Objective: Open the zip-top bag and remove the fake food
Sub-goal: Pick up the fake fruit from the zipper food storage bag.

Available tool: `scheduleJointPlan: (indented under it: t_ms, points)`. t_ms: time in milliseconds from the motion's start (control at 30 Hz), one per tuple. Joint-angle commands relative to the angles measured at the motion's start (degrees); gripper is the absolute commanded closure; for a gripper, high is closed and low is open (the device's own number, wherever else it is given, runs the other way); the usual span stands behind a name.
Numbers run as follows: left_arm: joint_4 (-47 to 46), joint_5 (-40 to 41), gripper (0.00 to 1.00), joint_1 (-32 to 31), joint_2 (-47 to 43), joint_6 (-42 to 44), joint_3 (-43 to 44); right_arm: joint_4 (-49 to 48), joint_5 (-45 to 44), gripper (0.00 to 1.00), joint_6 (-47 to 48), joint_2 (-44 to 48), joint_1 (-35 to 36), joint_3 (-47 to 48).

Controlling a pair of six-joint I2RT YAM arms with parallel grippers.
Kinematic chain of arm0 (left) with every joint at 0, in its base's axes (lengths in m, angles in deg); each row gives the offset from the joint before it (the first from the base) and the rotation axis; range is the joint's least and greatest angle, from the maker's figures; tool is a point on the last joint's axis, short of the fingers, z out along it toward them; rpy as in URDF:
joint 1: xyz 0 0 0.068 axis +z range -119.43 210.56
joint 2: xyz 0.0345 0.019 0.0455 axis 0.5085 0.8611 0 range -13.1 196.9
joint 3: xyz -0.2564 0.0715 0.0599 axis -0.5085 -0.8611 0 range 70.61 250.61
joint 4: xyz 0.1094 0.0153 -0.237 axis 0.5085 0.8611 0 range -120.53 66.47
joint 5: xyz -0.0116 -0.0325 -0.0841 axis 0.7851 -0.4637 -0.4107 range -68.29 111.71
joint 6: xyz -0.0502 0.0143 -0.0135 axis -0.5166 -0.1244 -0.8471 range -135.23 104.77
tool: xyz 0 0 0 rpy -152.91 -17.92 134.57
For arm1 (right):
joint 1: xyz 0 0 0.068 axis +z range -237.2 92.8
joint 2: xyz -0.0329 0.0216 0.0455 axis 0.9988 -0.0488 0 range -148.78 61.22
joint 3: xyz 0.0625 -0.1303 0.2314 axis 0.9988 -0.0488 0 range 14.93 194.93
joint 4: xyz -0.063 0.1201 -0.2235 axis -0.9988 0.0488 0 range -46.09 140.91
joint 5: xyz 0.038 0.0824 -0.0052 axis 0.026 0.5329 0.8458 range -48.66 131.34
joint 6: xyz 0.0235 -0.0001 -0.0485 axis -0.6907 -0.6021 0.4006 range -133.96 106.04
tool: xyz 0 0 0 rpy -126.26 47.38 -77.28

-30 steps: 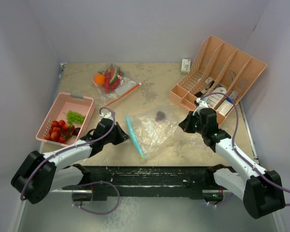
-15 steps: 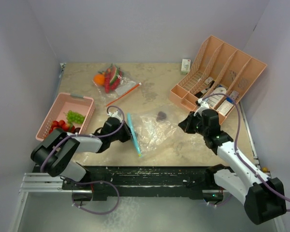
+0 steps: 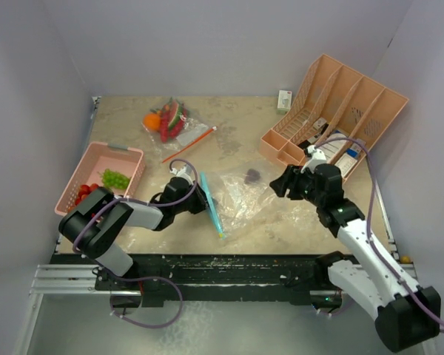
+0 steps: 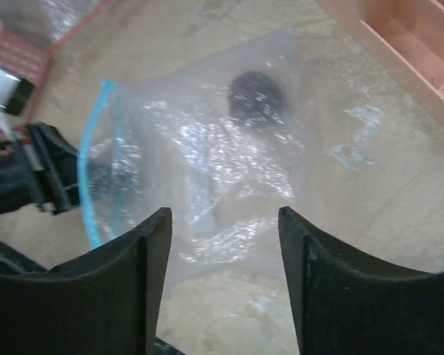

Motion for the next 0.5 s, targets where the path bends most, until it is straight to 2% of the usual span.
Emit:
scheduleJointPlan:
  t_ms: [0, 33, 100, 233, 300, 467]
  points:
    - [-3.8, 0.3, 0.91, -0.5, -0.8, -0.9, 0.4, -0.3, -1.6, 0.24, -0.4, -6.4, 0.2, 0.8]
    - [-3.7, 0.5, 0.9, -0.4, -1.3, -0.9, 0.2, -1.8, -0.8, 0.16, -0.7, -8.0, 0.2, 0.7]
    - [-2.8, 0.8, 0.88, -0.5, -2.4, -0.8, 0.0, -3.9, -0.9, 0.1, -0.9, -11.5, 0.2, 1.0]
    - [-1.9, 0.7, 0.83, -0.5, -4.3, -0.6, -0.2, -7.0, -2.9, 0.07, -0.2, -18.0, 0.1, 1.5]
    - [-1.8, 0.4, 0.79, -0.4, -5.0, -0.4, -0.1, -8.8, -1.2, 0.16, 0.1, -20.0, 0.1, 1.4]
    - [-2.7, -0.1, 0.68, -0.5, -4.9, -0.8, -0.3, -9.9, 2.4, 0.63, -0.1, -18.9, 0.1, 0.8]
